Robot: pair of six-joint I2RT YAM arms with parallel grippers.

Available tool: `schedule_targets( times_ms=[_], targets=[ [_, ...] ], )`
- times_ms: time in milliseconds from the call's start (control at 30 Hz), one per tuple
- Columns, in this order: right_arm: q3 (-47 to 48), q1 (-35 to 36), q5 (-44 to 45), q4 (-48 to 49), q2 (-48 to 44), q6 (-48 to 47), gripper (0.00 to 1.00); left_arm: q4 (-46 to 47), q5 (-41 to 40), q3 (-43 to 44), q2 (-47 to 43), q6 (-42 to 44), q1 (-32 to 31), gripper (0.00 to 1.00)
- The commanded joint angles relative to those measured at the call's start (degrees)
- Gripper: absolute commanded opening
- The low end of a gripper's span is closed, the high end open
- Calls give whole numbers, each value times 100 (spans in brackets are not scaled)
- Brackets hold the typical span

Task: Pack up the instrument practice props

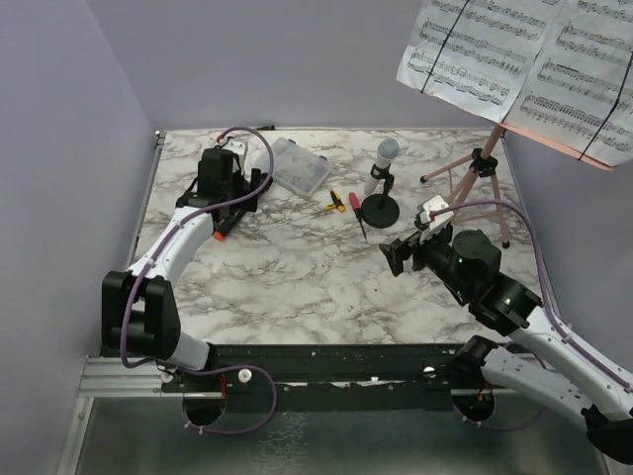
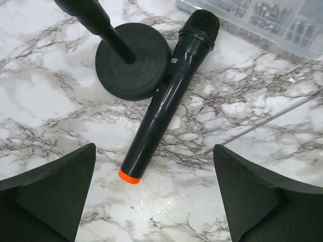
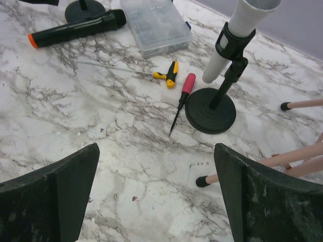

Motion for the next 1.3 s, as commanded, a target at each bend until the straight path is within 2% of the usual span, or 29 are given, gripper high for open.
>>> schedule_targets(
  times_ms=[0,167,233,300,367,533,667,867,1133,1267],
  targets=[
    [-276,20,-17,715,-105,8,100,-960,414,210,-511,-542,-7,99],
    [-730,19,-215,1901,-110,145,100,-767,95,-210,-1177,-1151,-2,99],
    [-639,20,-570,1982,75,33,100,-780,26,-370,-1415,-1371,-2,99],
    [-440,20,-666,2009,441,-3,100,-725,323,-527,-1605,-1351,-3,99],
    [-176,20,-540,1989,880,-2,100,-706,493,-621,-1711,-1336,-2,99],
    [154,7,-363,2401,1490,-386,100,-617,262,-835,-1917,-1269,-46,99],
    [603,-177,-257,2319,2035,-744,99,-448,-54,-1060,-2076,-1169,-442,99],
    [697,-822,-423,2766,2573,-568,98,269,-413,-1872,-2456,-1201,-1030,99],
    [513,-1392,-216,3980,3371,-305,96,481,-926,-2173,-2784,-905,-1773,99],
    [594,-1529,-15,4671,3950,-279,93,481,-949,-2190,-2717,-921,-1921,99]
  ],
)
